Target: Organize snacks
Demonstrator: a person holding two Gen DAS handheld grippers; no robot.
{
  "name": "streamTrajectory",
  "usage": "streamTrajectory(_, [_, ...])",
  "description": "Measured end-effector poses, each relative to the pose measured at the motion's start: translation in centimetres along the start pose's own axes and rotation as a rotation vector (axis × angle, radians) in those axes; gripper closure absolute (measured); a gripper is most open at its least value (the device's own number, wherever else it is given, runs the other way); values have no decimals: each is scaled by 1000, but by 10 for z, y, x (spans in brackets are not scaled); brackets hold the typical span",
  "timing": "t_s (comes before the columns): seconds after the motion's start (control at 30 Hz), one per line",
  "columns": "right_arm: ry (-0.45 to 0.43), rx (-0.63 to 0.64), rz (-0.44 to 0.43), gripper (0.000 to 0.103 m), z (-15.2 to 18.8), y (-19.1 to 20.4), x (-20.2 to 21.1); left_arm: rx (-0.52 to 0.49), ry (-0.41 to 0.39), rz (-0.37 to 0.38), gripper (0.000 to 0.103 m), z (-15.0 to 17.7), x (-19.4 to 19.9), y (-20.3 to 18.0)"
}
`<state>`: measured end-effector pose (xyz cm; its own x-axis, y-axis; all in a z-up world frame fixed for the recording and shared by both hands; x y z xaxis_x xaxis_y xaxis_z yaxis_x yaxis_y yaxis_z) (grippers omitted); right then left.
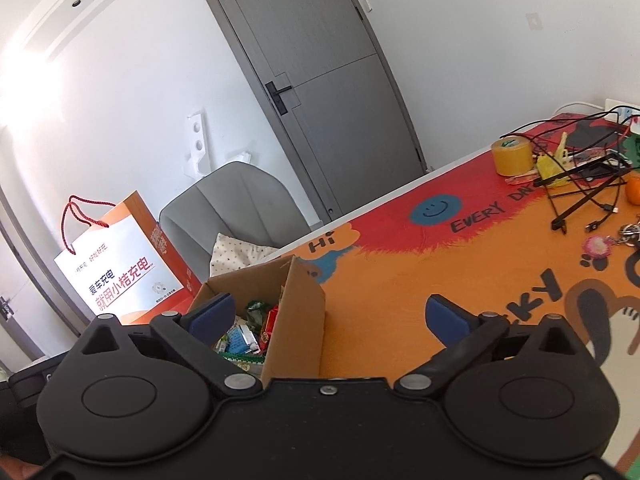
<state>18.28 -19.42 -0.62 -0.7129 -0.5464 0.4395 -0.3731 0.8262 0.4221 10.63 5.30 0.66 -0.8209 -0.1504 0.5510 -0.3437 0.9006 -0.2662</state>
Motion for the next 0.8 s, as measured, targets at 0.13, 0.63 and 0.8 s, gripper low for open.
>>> streamTrajectory(0.13, [-7, 16, 4, 0, 0, -3, 16, -22, -6, -1, 0, 3, 15, -2])
streamTrajectory(0.63, [5, 85, 39, 0, 7, 1, 55, -104, 4, -8, 0, 14, 51, 3])
streamTrajectory(0.8, [26, 109, 49, 0, 14, 4, 62, -136, 19, -10, 0, 19, 59, 10])
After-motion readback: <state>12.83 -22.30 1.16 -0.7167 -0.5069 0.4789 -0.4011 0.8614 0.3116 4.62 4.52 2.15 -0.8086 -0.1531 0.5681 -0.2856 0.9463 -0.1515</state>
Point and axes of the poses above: each gripper's, at about its wrist camera, not at the fingertips, and x roughly against the way its jaws point, y to its left, z to its underside, the point moved 2 cm from there along -x, roughly the way its jaws point, and after that the axes turned 1 degree about x, right-handed, at the moved point
